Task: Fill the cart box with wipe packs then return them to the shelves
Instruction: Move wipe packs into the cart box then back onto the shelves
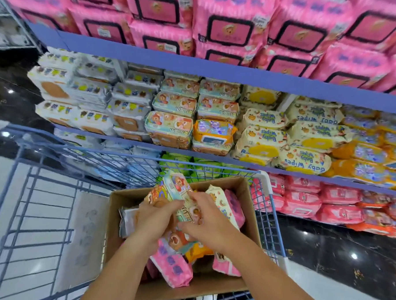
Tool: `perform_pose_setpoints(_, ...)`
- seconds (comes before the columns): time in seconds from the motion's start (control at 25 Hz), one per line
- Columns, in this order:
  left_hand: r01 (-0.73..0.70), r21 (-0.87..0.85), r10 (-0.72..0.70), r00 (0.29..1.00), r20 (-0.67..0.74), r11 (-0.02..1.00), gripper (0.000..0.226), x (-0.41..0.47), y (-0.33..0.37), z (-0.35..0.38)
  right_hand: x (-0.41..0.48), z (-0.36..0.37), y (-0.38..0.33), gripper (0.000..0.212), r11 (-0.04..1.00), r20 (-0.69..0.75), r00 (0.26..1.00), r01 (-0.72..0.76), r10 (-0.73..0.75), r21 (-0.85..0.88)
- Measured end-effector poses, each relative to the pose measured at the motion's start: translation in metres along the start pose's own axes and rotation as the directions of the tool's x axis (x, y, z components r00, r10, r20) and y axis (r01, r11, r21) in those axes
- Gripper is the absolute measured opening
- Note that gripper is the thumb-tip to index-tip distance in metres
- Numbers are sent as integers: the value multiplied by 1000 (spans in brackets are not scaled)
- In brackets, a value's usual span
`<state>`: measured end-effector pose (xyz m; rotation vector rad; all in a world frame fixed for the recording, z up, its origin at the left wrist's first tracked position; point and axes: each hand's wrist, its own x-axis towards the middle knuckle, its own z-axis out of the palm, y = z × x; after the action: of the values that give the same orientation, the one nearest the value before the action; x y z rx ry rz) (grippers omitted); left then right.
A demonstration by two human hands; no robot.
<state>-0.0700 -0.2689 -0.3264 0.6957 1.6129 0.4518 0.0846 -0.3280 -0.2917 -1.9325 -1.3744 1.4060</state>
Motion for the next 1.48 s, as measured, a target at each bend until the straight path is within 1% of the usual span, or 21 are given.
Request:
perform_pose_setpoints(0.08,-37,-64,39,999,26,997,84,-14,29,7,-6,-13,-9,91,998,-62,997,55,-53,28)
perform_pose_setpoints(0.16,-78,-144,92,991,95,987,93,-23,56,18,-8,-32,-22,101,992,-97,994,62,-51,110)
perform_pose_setpoints(0.28,-103,-103,115,986,120,989,92,-30,83,33,-2,-57,-29,96,979,-98,993,78,-60,189)
perform_pose_setpoints(0.36,-99,-31,101,991,88,995,90,-29,87,39,5,-66,-26,88,978,-17,997,73,-72,195)
perform_pose_setpoints(0.4,-86,-32,88,992,87,996,98,-22,81,39,10,-71,-22,87,981,27,997,68,-74,181)
perform_pose_setpoints(0.44,-59,-3,60,996,59,998,102,-19,75,38,16,-76,-18,88,987,87,995,35,-49,155)
perform_pose_setpoints(0.48,-37,40,37,999,16,998,98,-18,66,38,23,-81,-13,92,992,158,987,1,-20,123)
perform_pose_setpoints(0.52,-15,80,17,999,-28,997,88,-16,53,36,32,-88,-8,94,996,197,980,-27,10,81)
perform_pose_setpoints(0.6,40,76,-30,992,-126,996,58,-18,32,36,58,-106,4,90,999,194,980,-44,47,-21)
perform_pose_setpoints(0.64,73,64,-60,982,-179,995,53,-17,20,38,75,-116,7,86,996,183,982,-30,44,-81)
perform_pose_setpoints(0.72,178,100,-143,948,-283,979,63,-9,0,47,117,-131,13,82,971,166,986,25,15,-237)
perform_pose_setpoints(0.8,274,274,-182,930,-319,922,67,4,-19,56,157,-142,15,78,909,158,987,58,9,-413)
perform_pose_setpoints(0.96,384,454,-251,911,-327,804,115,58,-83,62,231,-160,21,78,772,53,999,38,-5,-635)
perform_pose_setpoints(1.04,339,582,-163,928,-334,739,121,61,-70,62,264,-165,25,77,630,7,999,32,-43,-776)
perform_pose_setpoints(1.08,289,667,-104,947,-304,687,114,51,-46,62,276,-167,29,77,563,-7,997,36,-75,-826)
perform_pose_setpoints(1.16,166,814,-1,980,-200,557,81,31,-1,59,294,-168,34,80,487,-13,993,45,-114,-872)
perform_pose_setpoints(1.24,17,876,162,981,-108,481,51,19,47,63,305,-166,38,81,448,-5,990,58,-138,-892)
perform_pose_setpoints(1.28,-93,885,269,962,-38,455,45,18,66,69,308,-164,40,81,431,-2,989,63,-149,-900)
perform_pose_setpoints(1.36,-328,869,444,885,144,372,44,32,99,81,308,-160,44,78,413,1,986,71,-167,-908)
perform_pose_setpoints(1.44,-471,841,508,810,293,265,49,61,123,97,305,-157,45,70,441,3,987,73,-159,-895)
perform_pose_setpoints(1.48,-507,823,514,792,328,256,52,75,132,105,302,-157,44,66,466,-1,987,74,-158,-882)
